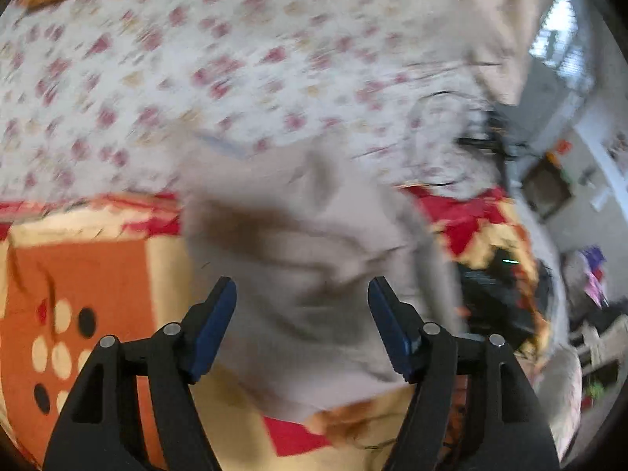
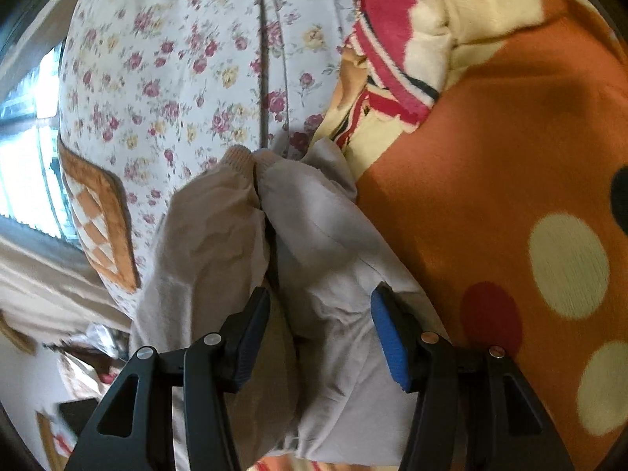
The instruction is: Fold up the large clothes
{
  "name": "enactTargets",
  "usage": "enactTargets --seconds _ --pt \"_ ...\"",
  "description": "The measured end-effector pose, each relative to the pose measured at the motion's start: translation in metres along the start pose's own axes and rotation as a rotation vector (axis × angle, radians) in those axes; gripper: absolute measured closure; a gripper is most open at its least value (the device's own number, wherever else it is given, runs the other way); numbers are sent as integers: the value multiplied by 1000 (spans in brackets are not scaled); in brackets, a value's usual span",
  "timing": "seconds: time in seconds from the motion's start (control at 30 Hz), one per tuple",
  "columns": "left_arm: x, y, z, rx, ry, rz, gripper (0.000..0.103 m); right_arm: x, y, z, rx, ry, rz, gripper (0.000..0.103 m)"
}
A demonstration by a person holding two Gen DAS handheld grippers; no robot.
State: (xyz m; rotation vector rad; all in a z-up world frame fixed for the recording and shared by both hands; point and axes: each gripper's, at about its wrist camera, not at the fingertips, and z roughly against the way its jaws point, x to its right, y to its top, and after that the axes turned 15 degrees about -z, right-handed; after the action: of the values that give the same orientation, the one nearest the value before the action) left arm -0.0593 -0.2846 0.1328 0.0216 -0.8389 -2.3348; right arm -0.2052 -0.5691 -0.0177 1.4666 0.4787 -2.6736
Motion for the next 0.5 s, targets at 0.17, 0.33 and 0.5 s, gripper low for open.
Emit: enactTargets --seconds 0.17,0.33,0.5 --pt "17 -22 -55 -103 -2 -24 34 -7 -1 18 59 68 -11 37" --pt "42 -36 -83 -101 11 -84 30 -39 -13 38 185 48 172 36" --pt "39 -37 -66 -92 -19 -84 30 -55 -23 35 177 48 276 34"
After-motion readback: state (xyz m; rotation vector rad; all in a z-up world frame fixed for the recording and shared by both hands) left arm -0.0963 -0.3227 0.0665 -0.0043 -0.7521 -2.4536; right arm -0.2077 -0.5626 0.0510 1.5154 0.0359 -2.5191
